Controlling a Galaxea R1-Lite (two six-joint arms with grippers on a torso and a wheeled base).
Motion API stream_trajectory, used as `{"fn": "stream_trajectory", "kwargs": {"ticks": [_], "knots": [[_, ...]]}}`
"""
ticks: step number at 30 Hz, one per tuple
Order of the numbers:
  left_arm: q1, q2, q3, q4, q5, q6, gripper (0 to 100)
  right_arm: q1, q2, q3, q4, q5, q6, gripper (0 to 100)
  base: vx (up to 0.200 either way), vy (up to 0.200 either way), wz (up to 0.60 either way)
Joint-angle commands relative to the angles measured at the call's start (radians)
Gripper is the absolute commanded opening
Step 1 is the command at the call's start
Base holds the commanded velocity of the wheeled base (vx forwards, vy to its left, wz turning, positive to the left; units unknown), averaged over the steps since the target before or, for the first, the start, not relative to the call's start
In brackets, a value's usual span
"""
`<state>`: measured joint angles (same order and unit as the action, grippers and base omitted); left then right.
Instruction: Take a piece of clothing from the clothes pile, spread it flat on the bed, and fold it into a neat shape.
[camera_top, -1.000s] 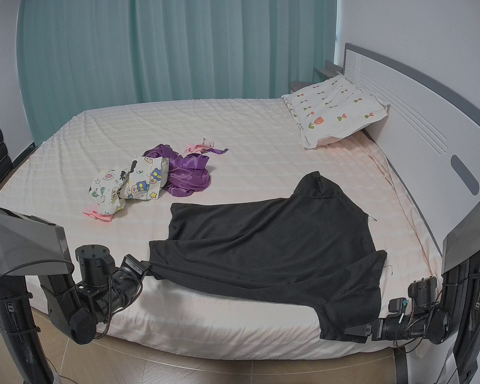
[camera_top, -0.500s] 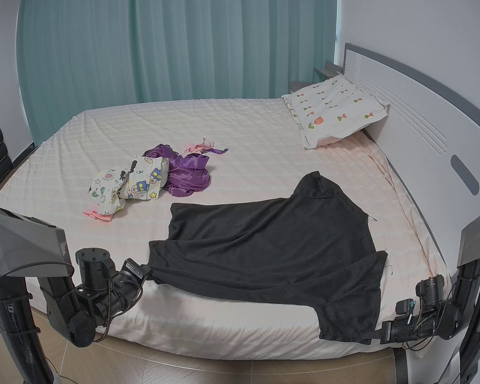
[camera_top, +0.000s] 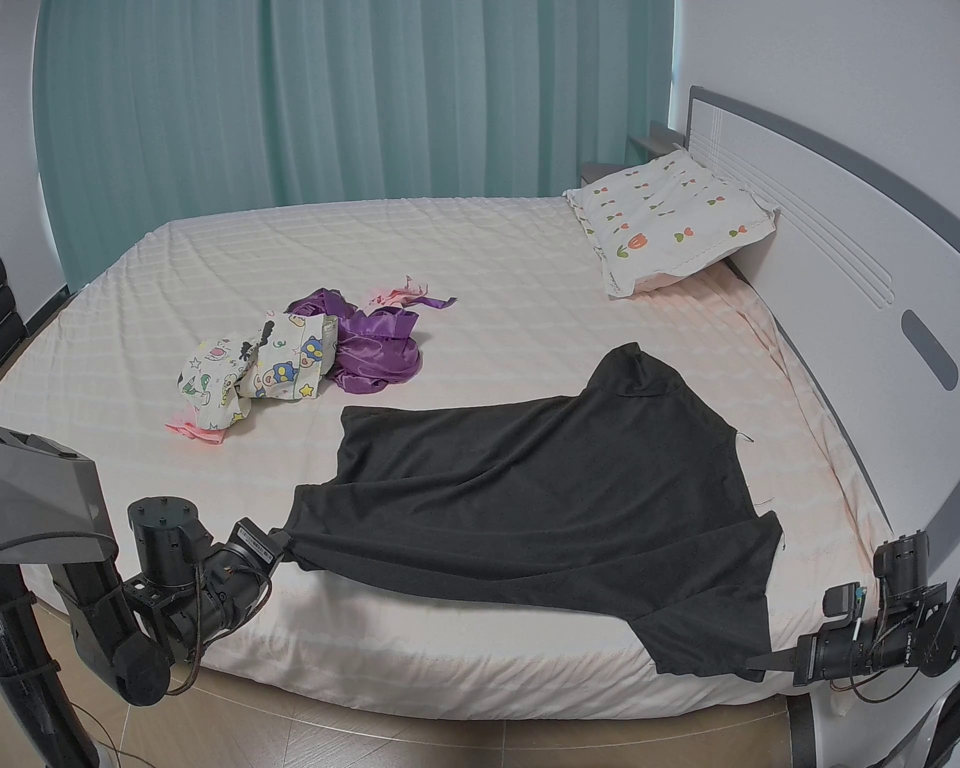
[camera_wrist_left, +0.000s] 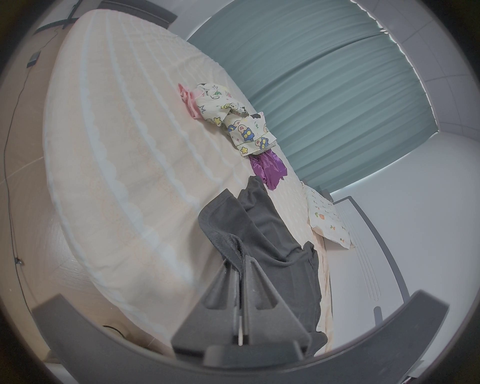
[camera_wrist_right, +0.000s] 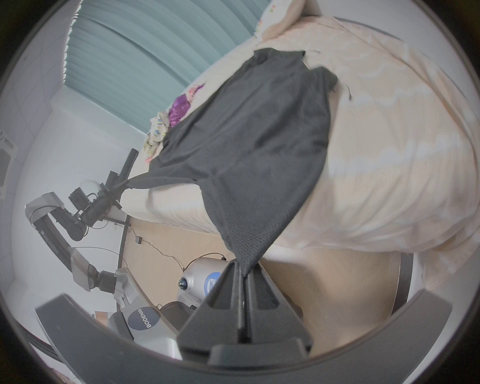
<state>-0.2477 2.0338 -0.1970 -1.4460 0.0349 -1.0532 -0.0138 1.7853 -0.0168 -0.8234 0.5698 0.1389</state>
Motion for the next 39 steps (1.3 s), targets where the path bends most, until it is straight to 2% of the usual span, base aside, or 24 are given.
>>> {"fn": "stream_trajectory", "kwargs": {"ticks": [1,4,8,12,14,19,22,27,39], "knots": [[-0.001,-0.027,0.054,0.001,-0.004,0.03,0,0.009,-0.204,0.017,0.038,0.013,-0.004,0,0.0,0.0,0.0],[-0.001,-0.029,0.067,0.001,-0.004,0.032,0,0.014,-0.264,0.015,0.084,0.013,-0.005,0,0.0,0.0,0.0],[-0.002,-0.029,0.077,0.001,-0.006,0.035,0,0.066,-0.373,-0.008,0.194,0.015,-0.002,0,0.0,0.0,0.0],[-0.01,-0.027,0.088,0.001,-0.006,0.039,0,0.071,-0.442,-0.035,0.247,0.018,-0.001,0,0.0,0.0,0.0],[-0.016,-0.034,0.116,-0.001,-0.006,0.05,0,0.068,-0.518,-0.084,0.336,0.024,0.005,0,0.0,0.0,0.0],[-0.022,-0.04,0.151,-0.001,-0.007,0.053,0,0.071,-0.607,-0.152,0.422,0.051,0.094,0,0.0,0.0,0.0],[-0.025,-0.041,0.174,-0.001,-0.007,0.067,0,0.072,-0.646,-0.204,0.469,0.058,0.114,0,0.0,0.0,0.0],[-0.022,-0.104,0.176,-0.001,-0.009,0.082,0,0.071,-0.616,-0.33,0.572,0.062,0.116,0,0.0,0.0,0.0],[-0.022,-0.173,0.105,0.059,-0.006,0.078,0,0.071,-0.428,-0.491,0.564,0.064,0.142,0,0.0,0.0,0.0]]}}
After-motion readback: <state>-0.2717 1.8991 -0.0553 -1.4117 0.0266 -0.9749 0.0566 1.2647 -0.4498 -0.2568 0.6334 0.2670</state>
